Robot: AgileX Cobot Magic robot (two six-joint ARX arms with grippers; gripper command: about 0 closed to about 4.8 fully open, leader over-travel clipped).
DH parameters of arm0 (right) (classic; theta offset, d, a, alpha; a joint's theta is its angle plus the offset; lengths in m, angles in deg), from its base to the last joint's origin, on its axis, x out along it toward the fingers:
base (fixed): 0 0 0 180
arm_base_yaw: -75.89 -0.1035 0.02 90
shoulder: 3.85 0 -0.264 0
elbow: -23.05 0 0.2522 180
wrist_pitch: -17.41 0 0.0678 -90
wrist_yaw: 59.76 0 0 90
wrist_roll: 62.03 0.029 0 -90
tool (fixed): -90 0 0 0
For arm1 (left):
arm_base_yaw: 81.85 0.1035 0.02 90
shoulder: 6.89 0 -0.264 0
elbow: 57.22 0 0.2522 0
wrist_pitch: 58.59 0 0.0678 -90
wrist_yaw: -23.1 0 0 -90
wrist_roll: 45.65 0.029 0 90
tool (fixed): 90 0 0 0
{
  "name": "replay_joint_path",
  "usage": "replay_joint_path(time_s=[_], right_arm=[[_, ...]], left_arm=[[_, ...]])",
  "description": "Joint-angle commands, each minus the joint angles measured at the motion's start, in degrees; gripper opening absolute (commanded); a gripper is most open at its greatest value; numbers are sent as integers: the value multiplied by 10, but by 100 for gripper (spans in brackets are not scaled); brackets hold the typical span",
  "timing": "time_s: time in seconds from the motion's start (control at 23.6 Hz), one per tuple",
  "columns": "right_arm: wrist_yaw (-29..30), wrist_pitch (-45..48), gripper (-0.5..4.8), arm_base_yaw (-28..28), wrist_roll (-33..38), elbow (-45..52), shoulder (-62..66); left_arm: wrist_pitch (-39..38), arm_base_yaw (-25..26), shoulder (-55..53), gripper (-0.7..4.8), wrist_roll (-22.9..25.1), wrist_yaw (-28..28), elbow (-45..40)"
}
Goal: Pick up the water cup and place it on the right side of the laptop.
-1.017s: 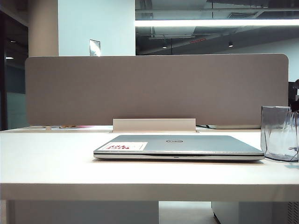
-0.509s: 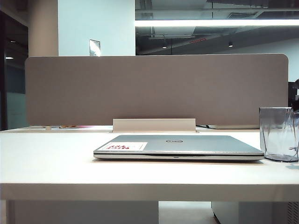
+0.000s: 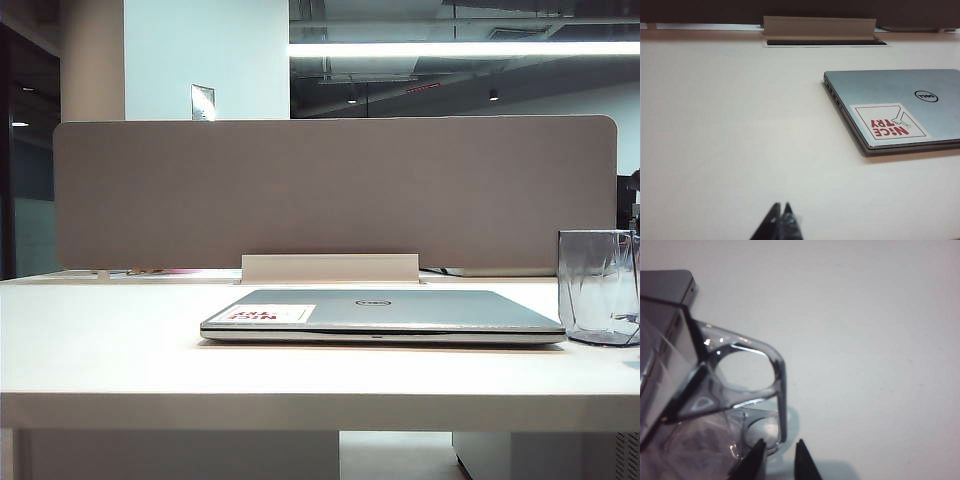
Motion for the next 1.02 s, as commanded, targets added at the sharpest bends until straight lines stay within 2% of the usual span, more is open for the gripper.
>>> replay_joint_path(time_s=[0.04,0.13,0.25,0.3,0.47,0.85,1.02], right_arm=[[-5,-47,95,0,-2,-1,-47],[-5,-101,94,0,-1,-1,-92],[-2,-173,8,0,15,-1,-155],[-2,-205,-6,-1,15,0,-192],[17,-265,-6,-2,18,3,-296],[31,-283,-6,-40,77,90,-503],[-14,-311,-6,-63,85,137,-624]], left_arm=[[-2,0,0,-4,0,-4,2],[-2,0,0,-4,0,-4,2],[-2,0,0,-4,0,-4,2],[-2,0,0,-4,0,-4,2],[-2,0,0,-4,0,-4,2],[-5,0,0,-4,0,-4,2],[-8,0,0,-4,0,-4,2]])
